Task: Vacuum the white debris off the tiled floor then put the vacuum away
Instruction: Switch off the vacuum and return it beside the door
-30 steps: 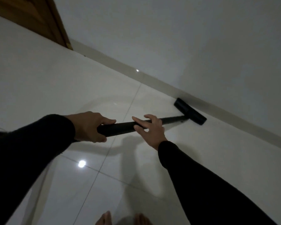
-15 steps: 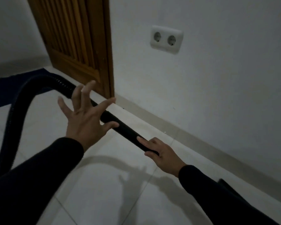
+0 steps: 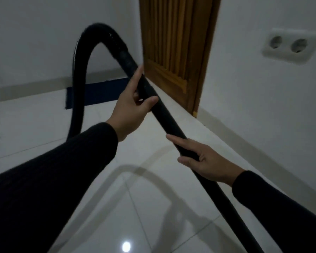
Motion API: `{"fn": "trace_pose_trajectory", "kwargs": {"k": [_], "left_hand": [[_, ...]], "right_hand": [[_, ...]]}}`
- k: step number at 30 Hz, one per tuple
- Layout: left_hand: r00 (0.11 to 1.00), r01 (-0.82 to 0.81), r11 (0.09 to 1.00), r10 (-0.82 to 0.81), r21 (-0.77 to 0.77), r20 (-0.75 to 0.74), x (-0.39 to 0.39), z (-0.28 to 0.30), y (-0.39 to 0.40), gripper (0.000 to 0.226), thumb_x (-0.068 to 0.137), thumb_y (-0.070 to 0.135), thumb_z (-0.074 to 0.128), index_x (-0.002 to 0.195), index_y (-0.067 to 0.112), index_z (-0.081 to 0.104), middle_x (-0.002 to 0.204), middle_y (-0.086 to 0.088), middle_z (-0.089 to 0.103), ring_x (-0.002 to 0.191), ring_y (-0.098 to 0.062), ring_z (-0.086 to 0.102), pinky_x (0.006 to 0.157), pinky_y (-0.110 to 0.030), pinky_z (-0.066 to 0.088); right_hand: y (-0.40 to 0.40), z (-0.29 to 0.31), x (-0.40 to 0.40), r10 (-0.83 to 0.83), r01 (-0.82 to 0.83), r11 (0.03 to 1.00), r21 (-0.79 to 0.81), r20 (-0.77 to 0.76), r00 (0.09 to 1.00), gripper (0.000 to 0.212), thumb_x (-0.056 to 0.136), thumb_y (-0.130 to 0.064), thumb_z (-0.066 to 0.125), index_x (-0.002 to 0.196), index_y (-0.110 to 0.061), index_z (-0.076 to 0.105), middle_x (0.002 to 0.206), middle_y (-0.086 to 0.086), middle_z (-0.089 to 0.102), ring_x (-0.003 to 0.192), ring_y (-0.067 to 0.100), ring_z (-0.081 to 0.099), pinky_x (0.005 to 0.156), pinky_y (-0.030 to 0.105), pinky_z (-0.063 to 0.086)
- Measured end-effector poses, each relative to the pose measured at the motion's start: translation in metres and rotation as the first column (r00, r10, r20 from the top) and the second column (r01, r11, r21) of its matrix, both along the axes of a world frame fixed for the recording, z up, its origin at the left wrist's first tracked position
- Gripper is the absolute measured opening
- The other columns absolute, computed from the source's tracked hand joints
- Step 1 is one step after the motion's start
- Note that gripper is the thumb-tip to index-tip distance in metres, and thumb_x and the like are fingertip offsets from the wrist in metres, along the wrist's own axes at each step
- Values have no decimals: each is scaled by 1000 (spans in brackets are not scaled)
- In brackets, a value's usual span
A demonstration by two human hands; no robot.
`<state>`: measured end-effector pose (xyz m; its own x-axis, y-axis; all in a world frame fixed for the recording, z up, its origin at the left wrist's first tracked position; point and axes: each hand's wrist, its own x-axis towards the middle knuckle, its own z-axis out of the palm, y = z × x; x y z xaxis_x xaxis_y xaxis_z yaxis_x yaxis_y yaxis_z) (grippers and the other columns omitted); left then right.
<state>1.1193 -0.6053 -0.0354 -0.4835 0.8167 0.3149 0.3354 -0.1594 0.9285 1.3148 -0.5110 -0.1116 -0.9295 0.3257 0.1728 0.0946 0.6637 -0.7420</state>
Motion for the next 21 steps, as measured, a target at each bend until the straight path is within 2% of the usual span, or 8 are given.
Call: {"fn": "trace_pose_trajectory", "kwargs": {"k": [3, 4, 6, 7, 9, 15, 19, 21], "left_hand": [[998, -37, 999, 38, 23, -40, -21, 24, -31, 79, 91, 4, 54, 148, 39, 12, 138, 4, 39, 113, -14, 61, 94, -31, 52], [997, -46, 998, 48, 31, -54, -29, 31, -43, 79, 92, 3, 53, 148, 38, 10, 136, 3, 40, 109, -14, 63, 90, -27, 54], [995, -61, 997, 64, 42, -79, -46, 42, -68, 80, 92, 1, 51, 148, 38, 7, 143, -8, 40, 104, -14, 66, 83, -21, 54], [993, -67, 996, 71, 51, -93, -55, 46, -82, 80, 92, 1, 51, 148, 37, 6, 145, -15, 39, 103, -13, 67, 83, -20, 54], [991, -74, 994, 82, 75, -108, -74, 51, -113, 80, 93, 0, 49, 149, 34, 5, 138, -18, 47, 102, -15, 67, 86, -23, 54], [986, -112, 980, 130, 165, -103, -143, 58, -224, 75, 93, 1, 48, 150, 25, 5, 121, -9, 58, 105, -16, 66, 90, -28, 53], [985, -86, 968, 118, 235, -124, -191, 55, -293, 56, 93, 5, 49, 142, 11, 23, 107, -8, 61, 106, -21, 65, 94, -36, 52], [989, -73, 961, 104, 266, -104, -214, 52, -323, 52, 93, 5, 50, 139, 10, 26, 104, -6, 62, 103, -20, 66, 92, -35, 53]], "right_hand": [[-23, 17, -32, 89, -91, 995, -30, -78, 993, 61, 96, -8, 54, 134, -53, 37, 135, -28, 46, 121, -20, 40, 97, -2, 28], [-32, 21, -43, 109, -113, 993, -39, -93, 990, 59, 96, -6, 53, 134, -49, 38, 127, -36, 47, 113, -23, 43, 93, -2, 31], [-52, 29, -64, 149, -152, 988, -25, -98, 984, 59, 96, -3, 51, 136, -45, 37, 96, -51, 49, 92, -26, 47, 82, -1, 36], [-63, 33, -75, 167, -169, 986, -10, -95, 981, 60, 97, -3, 50, 136, -45, 36, 84, -52, 49, 86, -26, 47, 78, 0, 37], [-89, 39, -99, 196, -196, 981, 11, -94, 976, 59, 97, -4, 50, 136, -47, 38, 77, -52, 47, 81, -22, 49, 74, 3, 40], [-189, 60, -171, 262, -254, 962, 100, -76, 962, 59, 98, -8, 49, 136, -51, 35, 87, -46, 48, 79, -28, 45, 71, 3, 38], [-255, 69, -212, 277, -261, 949, 176, -75, 958, 60, 98, -9, 49, 138, -52, 34, 107, -36, 50, 78, -27, 45, 70, 3, 38], [-285, 70, -232, 275, -259, 944, 204, -53, 960, 60, 98, -9, 48, 139, -50, 34, 98, -43, 50, 79, -28, 45, 70, 4, 37]]}}
